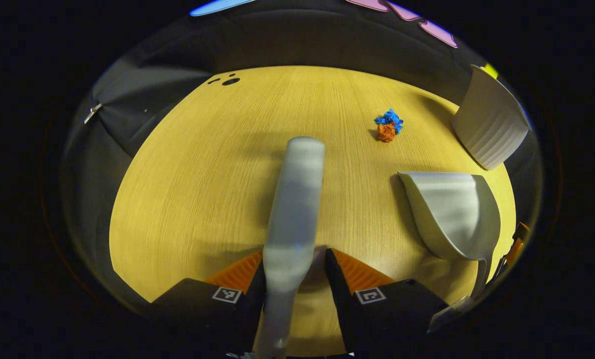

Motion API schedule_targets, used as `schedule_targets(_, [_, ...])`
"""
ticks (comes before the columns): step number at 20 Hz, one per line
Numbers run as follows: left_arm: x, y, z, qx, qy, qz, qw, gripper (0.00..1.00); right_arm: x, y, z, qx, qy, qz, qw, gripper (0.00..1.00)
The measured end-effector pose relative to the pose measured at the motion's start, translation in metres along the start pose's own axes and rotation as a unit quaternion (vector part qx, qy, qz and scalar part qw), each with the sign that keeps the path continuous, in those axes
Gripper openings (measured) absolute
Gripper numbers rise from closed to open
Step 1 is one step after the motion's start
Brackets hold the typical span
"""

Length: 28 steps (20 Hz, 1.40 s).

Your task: Pick up the small broom and dustpan from the desktop, sweep the trash into the dustpan with the broom, and then empty the trash into the garbage bin.

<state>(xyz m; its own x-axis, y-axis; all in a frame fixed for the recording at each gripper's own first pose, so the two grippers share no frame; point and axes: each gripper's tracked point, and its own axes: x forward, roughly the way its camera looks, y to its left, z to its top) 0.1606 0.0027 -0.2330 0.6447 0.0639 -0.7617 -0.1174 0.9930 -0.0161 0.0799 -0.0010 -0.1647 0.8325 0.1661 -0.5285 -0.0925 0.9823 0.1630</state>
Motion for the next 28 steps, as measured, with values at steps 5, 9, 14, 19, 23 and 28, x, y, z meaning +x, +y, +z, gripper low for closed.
schedule_targets(5, [0.001, 0.001, 0.001, 0.019, -0.013, -0.010, 1.000, 0.38, -0.002, -0.008, 0.000, 0.018, 0.000, -0.024, 1.000, 0.99])
schedule_targets(9, [-0.002, 0.003, 0.000, 0.033, -0.030, -0.019, 0.999, 0.28, -0.008, -0.004, -0.015, 0.025, 0.015, -0.030, 0.999, 0.99])
schedule_targets(14, [-0.024, 0.010, -0.005, -0.001, -0.058, -0.034, 0.998, 0.25, -0.002, 0.001, -0.039, 0.022, 0.044, -0.033, 0.998, 0.99])
schedule_targets(19, [-0.055, 0.033, -0.013, 0.000, -0.080, -0.020, 0.997, 0.25, 0.017, -0.009, -0.069, 0.028, 0.096, -0.064, 0.993, 0.99])
schedule_targets(23, [-0.071, 0.048, -0.021, -0.005, -0.085, -0.004, 0.996, 0.25, 0.040, -0.017, -0.082, 0.032, 0.131, -0.079, 0.988, 0.99])
schedule_targets(28, [-0.079, 0.052, -0.028, -0.025, -0.082, 0.006, 0.996, 0.25, 0.059, -0.024, -0.086, 0.023, 0.159, -0.093, 0.983, 1.00])
